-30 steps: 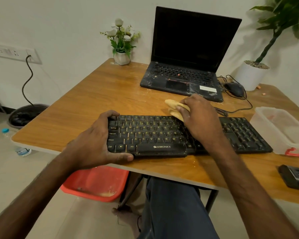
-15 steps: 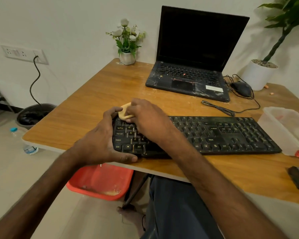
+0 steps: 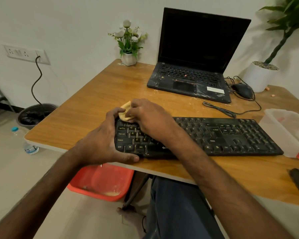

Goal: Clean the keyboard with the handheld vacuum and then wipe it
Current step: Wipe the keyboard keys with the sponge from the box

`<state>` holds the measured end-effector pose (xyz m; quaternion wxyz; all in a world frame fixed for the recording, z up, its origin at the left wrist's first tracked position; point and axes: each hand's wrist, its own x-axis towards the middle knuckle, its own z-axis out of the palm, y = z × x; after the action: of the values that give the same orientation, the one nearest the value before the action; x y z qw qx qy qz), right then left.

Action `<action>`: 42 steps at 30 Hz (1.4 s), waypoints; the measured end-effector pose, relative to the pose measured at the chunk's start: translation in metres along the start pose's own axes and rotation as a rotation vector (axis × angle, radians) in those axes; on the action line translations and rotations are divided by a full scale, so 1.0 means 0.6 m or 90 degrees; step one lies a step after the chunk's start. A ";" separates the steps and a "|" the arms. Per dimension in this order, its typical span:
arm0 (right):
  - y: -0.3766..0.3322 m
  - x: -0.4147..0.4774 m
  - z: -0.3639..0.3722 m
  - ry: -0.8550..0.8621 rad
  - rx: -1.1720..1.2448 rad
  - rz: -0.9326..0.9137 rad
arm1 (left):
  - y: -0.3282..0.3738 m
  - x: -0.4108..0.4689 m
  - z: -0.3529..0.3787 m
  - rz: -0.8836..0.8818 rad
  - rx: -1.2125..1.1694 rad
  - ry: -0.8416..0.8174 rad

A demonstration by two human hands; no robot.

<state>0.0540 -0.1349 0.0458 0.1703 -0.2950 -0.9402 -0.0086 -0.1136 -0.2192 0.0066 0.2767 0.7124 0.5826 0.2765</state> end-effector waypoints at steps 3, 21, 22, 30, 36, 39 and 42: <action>0.033 -0.011 -0.018 -0.051 0.017 -0.002 | -0.003 -0.002 -0.001 0.005 -0.002 0.009; 0.105 -0.013 -0.013 -0.023 0.067 0.022 | 0.001 -0.002 -0.002 0.012 0.020 0.005; 0.121 -0.028 -0.018 -0.006 0.076 0.035 | 0.001 -0.001 -0.002 0.012 0.021 0.006; 0.115 -0.060 -0.008 0.034 0.057 0.002 | -0.002 0.003 0.001 0.005 0.021 -0.001; 0.101 -0.040 -0.006 0.061 0.099 0.015 | 0.001 0.001 0.002 0.006 0.027 0.001; 0.062 -0.039 0.007 0.037 0.120 -0.060 | -0.001 0.002 0.004 0.011 0.027 0.000; 0.066 -0.015 0.005 0.054 0.077 -0.005 | -0.002 0.003 0.002 0.015 0.028 -0.012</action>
<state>0.0820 -0.1070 0.0365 0.2270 -0.2800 -0.9321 0.0350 -0.1131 -0.2174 0.0051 0.2632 0.7276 0.5776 0.2603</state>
